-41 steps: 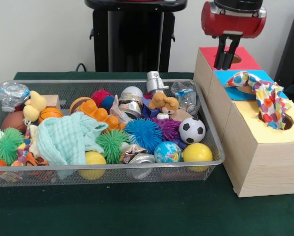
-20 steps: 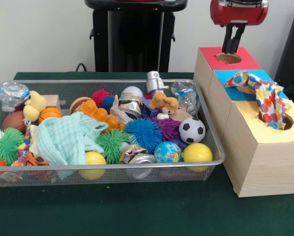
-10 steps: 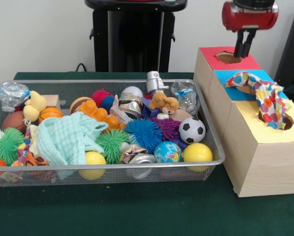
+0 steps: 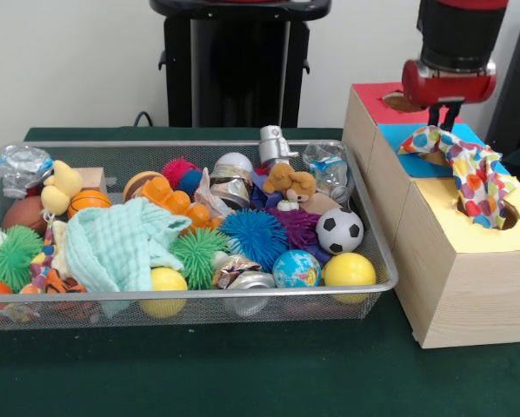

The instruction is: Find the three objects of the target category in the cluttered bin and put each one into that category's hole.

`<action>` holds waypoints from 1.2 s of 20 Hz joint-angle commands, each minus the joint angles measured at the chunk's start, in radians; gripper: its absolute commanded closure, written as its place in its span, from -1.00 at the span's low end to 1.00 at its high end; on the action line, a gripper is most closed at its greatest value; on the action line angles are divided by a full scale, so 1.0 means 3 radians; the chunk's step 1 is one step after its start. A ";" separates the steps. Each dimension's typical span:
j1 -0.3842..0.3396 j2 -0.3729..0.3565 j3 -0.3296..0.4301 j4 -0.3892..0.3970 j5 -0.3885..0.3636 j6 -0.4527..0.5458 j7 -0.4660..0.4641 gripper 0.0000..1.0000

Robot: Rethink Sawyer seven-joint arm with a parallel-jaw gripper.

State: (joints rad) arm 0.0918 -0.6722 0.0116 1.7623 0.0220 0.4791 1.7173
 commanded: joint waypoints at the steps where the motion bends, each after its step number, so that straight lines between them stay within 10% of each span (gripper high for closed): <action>1: 0.0065 0.0483 0.0189 -0.0326 0.0158 -0.0214 0.0646 1.00; 24: 0.0288 0.0429 -0.0024 -0.0951 0.0286 0.0666 0.0585 1.00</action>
State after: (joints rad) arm 0.1718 -0.5191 -0.0350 1.5776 0.0641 0.5939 1.7173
